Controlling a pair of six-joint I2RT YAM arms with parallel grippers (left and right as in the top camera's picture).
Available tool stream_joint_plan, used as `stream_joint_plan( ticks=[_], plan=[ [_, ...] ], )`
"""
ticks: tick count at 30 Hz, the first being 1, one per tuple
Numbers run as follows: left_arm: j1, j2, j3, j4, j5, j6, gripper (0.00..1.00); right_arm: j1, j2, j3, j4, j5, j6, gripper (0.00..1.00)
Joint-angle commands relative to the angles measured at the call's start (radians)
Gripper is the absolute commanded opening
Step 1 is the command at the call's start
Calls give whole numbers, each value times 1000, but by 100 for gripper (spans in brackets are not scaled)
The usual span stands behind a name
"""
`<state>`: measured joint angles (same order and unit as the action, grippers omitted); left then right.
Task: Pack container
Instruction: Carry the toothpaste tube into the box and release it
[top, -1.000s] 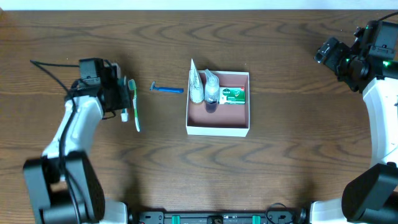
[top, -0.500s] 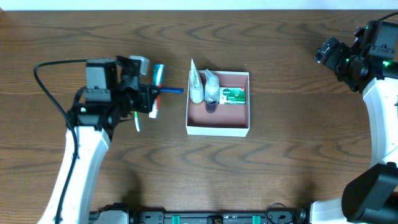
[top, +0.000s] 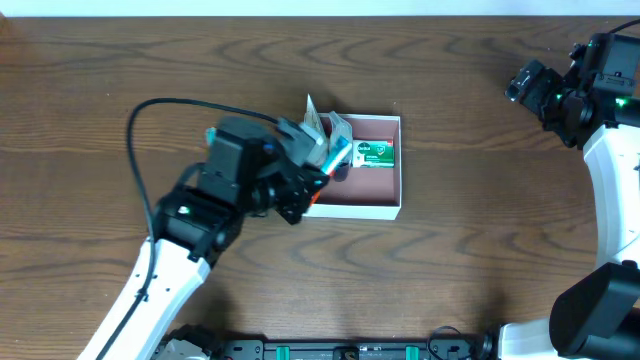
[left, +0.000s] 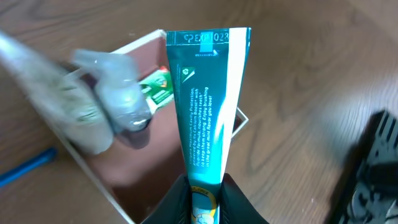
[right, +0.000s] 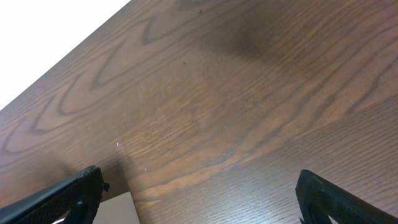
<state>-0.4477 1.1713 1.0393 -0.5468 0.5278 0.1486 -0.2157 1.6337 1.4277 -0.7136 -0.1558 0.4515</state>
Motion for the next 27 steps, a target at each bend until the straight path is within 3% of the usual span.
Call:
stream_joint_plan(
  ticks=[1, 5, 15, 24, 25, 27],
  plan=[
    [-61, 46, 8, 28, -128, 90, 16, -6, -14, 15, 2, 6, -11, 99],
    [-108, 106, 8, 95, -175, 106, 16, -6, -14, 15, 2, 6, -11, 99],
    [-199, 283, 8, 225, -286, 334, 15, -6, -14, 15, 2, 6, -11, 99],
    [-224, 371, 8, 247, -329, 634, 15, -6, -14, 15, 2, 6, -11, 99],
    [-223, 373, 8, 246, -346, 654, 17, -6, -14, 15, 2, 6, -11, 99],
    [-224, 375, 8, 247, -383, 670, 34, -6, -14, 15, 2, 6, -11, 99]
  ],
)
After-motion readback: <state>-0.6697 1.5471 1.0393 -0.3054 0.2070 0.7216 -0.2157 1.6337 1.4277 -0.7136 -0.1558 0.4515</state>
